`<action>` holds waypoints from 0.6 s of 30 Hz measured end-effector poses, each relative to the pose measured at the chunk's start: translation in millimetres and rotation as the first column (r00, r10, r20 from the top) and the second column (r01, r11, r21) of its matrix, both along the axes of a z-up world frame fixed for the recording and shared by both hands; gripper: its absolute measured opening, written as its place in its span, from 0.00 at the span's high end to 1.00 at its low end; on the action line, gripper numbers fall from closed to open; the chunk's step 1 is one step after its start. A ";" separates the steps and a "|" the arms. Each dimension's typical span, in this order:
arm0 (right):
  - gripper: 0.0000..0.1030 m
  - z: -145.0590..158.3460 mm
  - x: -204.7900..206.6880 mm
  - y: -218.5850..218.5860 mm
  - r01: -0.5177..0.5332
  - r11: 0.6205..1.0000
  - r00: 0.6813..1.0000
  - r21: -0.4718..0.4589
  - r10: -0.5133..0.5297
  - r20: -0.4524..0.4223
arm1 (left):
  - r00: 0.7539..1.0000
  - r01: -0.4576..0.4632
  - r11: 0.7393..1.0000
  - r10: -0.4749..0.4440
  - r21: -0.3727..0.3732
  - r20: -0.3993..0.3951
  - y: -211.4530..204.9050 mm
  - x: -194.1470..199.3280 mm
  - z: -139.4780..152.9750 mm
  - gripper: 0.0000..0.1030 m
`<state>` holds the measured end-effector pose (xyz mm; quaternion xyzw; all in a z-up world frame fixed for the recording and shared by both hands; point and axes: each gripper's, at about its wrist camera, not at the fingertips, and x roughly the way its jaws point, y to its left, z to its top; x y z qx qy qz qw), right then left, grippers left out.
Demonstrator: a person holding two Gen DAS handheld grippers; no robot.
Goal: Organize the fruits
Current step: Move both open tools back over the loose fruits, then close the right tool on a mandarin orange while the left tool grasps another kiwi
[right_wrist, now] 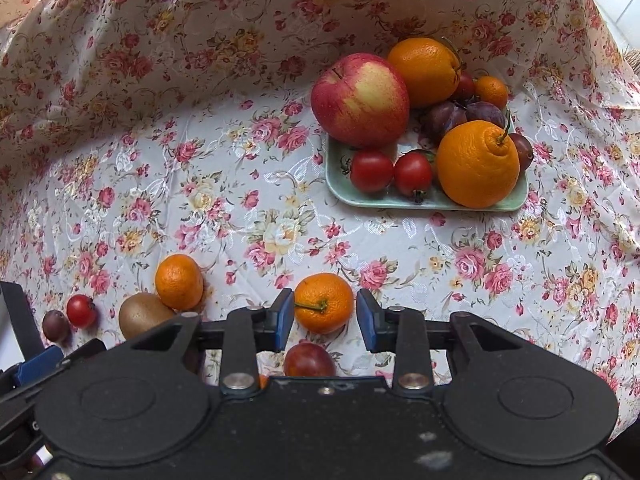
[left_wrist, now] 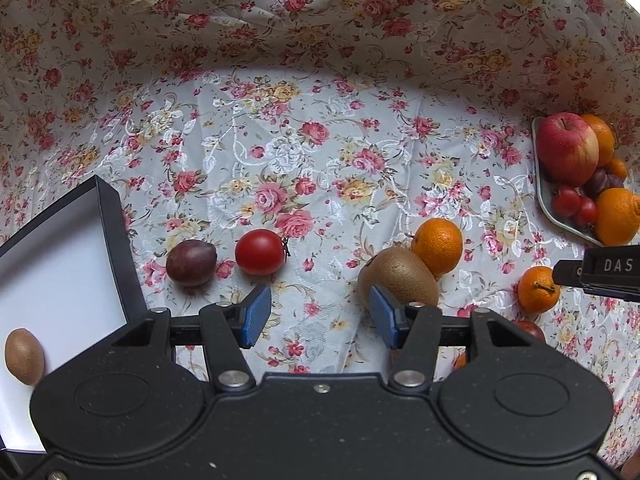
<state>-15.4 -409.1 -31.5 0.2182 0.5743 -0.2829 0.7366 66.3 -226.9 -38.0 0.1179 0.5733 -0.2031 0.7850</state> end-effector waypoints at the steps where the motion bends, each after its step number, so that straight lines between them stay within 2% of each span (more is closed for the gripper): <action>1: 0.66 -2.3 2.1 -1.6 0.001 1.000 1.000 0.002 -0.001 -0.004 | 1.000 0.006 1.000 -0.006 -0.001 -0.001 -1.3 0.6 -0.6 0.42; 11: 0.66 -27.6 15.0 -14.1 0.028 0.999 0.998 0.024 -0.026 -0.056 | 0.998 0.035 0.999 -0.035 -0.019 -0.045 -11.1 7.3 -8.3 0.42; 18: 0.61 -35.1 14.9 -18.1 0.036 0.999 0.998 0.036 -0.034 -0.057 | 0.999 0.042 0.999 -0.042 -0.022 -0.033 -16.8 7.5 -8.3 0.42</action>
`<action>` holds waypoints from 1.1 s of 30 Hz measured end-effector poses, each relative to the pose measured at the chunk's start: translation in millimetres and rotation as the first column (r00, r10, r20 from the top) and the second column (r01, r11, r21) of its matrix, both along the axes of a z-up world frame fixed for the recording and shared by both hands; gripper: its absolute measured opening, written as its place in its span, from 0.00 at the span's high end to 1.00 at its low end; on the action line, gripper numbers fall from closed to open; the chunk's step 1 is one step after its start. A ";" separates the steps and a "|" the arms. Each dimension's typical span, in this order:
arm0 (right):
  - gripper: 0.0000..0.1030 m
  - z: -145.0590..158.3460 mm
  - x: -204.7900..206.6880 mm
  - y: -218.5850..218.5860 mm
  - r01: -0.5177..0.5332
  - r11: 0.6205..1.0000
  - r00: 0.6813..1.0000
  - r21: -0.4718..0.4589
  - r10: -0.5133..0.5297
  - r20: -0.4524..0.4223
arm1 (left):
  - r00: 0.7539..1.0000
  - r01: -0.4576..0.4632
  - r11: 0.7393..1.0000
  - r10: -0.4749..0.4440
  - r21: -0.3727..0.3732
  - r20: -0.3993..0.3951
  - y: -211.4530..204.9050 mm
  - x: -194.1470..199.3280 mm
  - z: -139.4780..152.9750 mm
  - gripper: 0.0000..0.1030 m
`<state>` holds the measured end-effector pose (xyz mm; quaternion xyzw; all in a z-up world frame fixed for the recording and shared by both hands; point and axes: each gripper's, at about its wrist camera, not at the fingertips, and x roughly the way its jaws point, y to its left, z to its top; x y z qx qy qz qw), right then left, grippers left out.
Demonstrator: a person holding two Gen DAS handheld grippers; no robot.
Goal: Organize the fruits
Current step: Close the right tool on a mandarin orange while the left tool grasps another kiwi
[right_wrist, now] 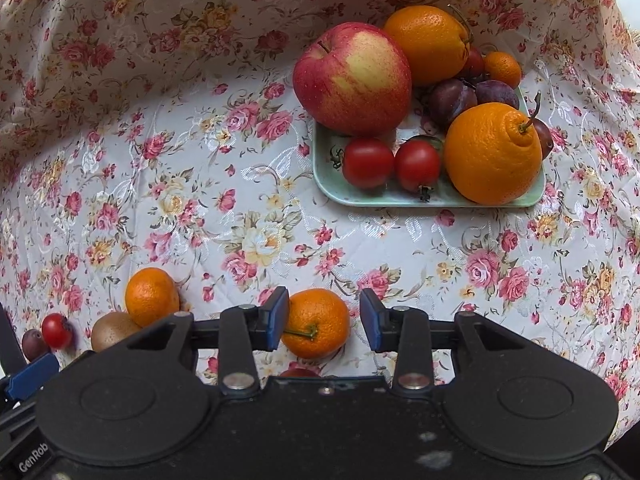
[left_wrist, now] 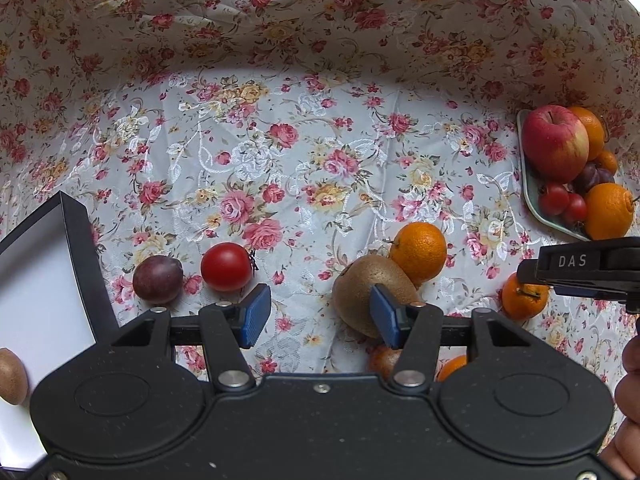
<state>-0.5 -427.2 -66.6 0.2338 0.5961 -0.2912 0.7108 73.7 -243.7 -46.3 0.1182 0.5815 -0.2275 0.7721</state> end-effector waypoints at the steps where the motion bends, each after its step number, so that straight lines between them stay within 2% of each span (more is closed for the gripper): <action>1: 0.60 -1.0 0.1 0.1 -0.001 1.000 1.000 0.002 0.001 -0.001 | 1.000 0.002 1.000 -0.002 -0.001 -0.002 -0.5 0.1 -0.6 0.41; 9: 0.57 -6.2 5.9 9.4 -0.040 0.999 0.999 0.008 0.040 -0.009 | 1.000 0.006 1.000 -0.006 0.002 -0.022 -4.6 -0.3 -5.5 0.41; 17: 0.55 -24.3 10.1 15.5 -0.043 0.998 0.996 0.036 0.045 -0.074 | 0.999 0.009 1.000 -0.009 -0.013 -0.032 -7.6 0.3 -7.4 0.41; 24: 0.55 -29.0 6.3 10.5 -0.024 0.997 0.998 0.074 0.029 -0.063 | 0.999 0.029 0.999 -0.031 -0.039 -0.045 -14.4 -2.4 -8.6 0.41; 33: 0.55 -30.6 8.1 7.8 -0.020 0.997 0.998 0.078 0.025 -0.066 | 0.996 0.054 0.997 -0.057 -0.052 -0.069 -22.5 -3.8 -14.2 0.40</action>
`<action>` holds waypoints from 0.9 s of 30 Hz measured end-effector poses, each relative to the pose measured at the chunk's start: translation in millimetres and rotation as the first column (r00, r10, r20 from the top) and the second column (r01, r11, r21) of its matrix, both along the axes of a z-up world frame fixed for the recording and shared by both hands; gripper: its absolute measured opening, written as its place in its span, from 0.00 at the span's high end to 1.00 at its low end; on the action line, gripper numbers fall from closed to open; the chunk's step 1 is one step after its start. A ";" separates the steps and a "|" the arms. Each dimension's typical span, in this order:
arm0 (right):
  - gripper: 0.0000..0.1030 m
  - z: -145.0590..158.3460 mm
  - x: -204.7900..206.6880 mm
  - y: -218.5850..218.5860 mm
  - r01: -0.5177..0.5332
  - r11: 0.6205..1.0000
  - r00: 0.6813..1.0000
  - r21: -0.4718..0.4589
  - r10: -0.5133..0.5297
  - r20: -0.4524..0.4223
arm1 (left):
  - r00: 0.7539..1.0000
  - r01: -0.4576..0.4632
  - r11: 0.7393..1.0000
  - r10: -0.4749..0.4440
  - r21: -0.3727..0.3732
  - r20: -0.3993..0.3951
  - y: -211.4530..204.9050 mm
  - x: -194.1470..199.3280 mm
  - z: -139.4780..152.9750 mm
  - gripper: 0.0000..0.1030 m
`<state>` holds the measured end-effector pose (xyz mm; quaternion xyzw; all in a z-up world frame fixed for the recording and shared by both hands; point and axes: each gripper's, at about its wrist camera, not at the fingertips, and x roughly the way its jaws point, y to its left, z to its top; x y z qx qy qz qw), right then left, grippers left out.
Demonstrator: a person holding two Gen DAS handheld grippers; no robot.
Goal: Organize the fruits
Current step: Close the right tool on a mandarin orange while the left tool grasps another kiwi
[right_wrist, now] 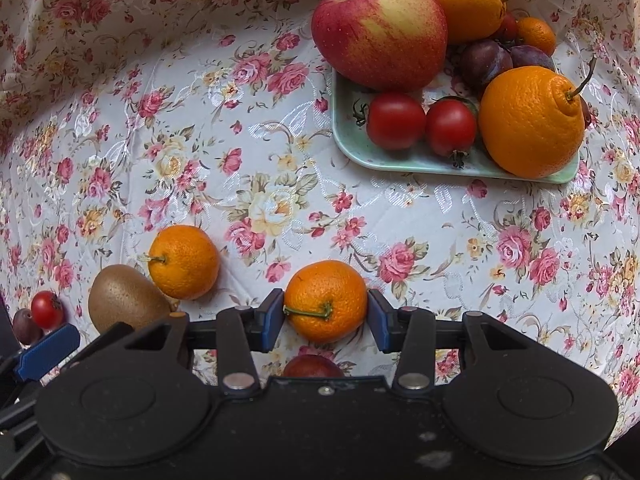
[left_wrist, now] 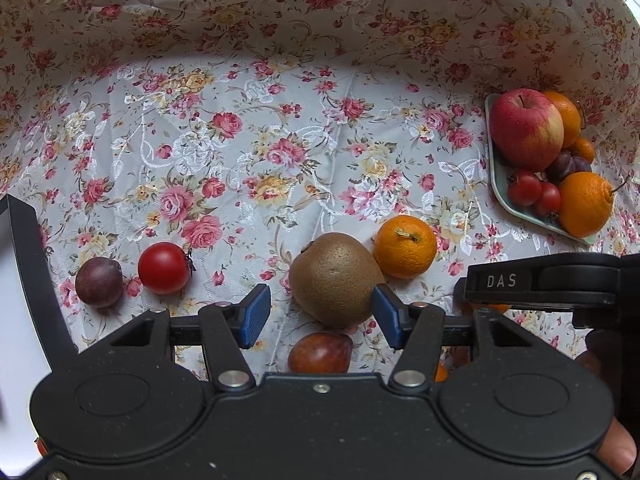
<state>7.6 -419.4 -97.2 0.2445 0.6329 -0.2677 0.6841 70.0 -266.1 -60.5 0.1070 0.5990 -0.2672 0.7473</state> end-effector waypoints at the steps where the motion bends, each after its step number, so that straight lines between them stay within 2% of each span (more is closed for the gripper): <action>1: 0.55 -0.5 0.4 -0.3 0.000 1.000 1.000 0.001 0.000 -0.001 | 1.000 0.002 1.000 -0.002 0.000 -0.004 -1.2 -0.1 -0.9 0.40; 12: 0.54 -5.8 8.3 5.5 -0.018 1.000 0.999 -0.009 0.018 -0.027 | 0.999 -0.003 1.000 0.002 -0.014 -0.039 -8.6 5.6 -8.2 0.40; 19: 0.57 -4.3 4.7 -3.1 -0.005 1.000 1.000 0.021 0.005 -0.028 | 0.998 -0.024 1.000 0.025 0.019 -0.051 -13.6 9.1 -19.3 0.39; 27: 0.57 16.7 -0.8 -3.5 -0.019 1.000 1.000 -0.009 0.019 0.019 | 0.997 -0.050 0.998 0.052 0.035 -0.064 -14.8 12.7 -25.9 0.40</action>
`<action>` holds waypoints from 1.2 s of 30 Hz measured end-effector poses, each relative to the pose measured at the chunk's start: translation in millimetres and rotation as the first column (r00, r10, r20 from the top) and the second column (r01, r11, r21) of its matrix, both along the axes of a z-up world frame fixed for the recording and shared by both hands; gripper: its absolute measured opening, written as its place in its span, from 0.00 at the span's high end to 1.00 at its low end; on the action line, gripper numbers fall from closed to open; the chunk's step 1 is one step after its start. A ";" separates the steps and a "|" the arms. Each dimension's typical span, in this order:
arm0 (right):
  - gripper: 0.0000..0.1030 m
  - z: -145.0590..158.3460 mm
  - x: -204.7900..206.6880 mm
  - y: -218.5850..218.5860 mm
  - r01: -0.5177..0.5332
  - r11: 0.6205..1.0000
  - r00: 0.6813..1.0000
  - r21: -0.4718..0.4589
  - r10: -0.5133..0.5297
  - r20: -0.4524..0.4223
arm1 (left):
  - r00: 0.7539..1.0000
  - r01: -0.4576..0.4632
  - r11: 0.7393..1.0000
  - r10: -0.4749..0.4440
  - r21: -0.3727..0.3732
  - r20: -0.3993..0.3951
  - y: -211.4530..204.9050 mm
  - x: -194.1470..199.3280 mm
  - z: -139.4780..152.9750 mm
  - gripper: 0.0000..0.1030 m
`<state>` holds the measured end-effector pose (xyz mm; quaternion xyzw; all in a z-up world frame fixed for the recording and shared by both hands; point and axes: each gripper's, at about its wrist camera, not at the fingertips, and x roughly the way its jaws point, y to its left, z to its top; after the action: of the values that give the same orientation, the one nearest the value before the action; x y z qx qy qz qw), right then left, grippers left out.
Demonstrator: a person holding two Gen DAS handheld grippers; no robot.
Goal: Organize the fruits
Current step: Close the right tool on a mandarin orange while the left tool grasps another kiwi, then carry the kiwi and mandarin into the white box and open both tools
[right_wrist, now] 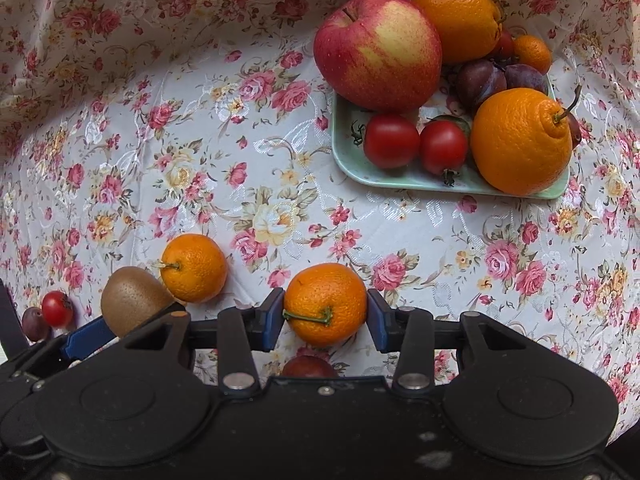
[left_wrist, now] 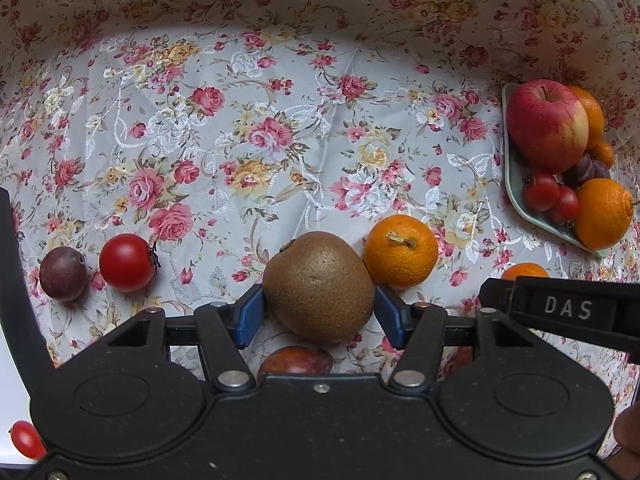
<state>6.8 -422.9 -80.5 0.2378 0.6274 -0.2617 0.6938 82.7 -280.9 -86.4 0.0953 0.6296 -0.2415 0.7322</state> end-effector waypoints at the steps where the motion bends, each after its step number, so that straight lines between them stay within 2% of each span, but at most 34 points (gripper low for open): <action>1: 0.57 4.3 -0.9 -0.2 -0.002 1.000 1.000 -0.004 0.002 0.008 | 1.000 -0.006 1.000 0.006 0.005 -0.002 -1.0 -0.3 -1.1 0.41; 7: 0.57 25.8 -6.6 -0.2 0.007 1.000 0.998 -0.001 -0.007 0.062 | 0.999 -0.036 0.999 0.036 -0.006 0.000 -1.3 -3.6 0.6 0.42; 11: 0.57 39.8 -8.0 3.2 0.007 1.000 0.996 -0.007 -0.006 0.090 | 0.998 -0.059 0.998 0.059 -0.028 0.001 6.9 -3.4 14.6 0.42; 17: 0.57 54.1 -7.2 17.2 -0.022 0.999 0.991 -0.026 0.026 0.128 | 0.990 -0.084 0.996 0.087 -0.033 0.108 25.2 -1.5 41.6 0.42; 24: 0.57 67.8 -4.8 42.9 -0.055 0.998 0.985 -0.026 0.058 0.162 | 0.973 -0.148 0.988 0.153 -0.037 0.172 61.9 -0.7 60.1 0.42; 36: 0.58 80.9 -3.1 114.6 -0.164 0.986 0.965 -0.035 0.168 0.199 | 0.947 -0.238 0.971 0.239 -0.031 0.215 135.0 -8.5 78.0 0.42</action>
<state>3.7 -308.3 0.4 0.2032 0.5691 -0.1829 0.7755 74.2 -145.9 -8.4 0.0426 0.5521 -0.1406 0.8207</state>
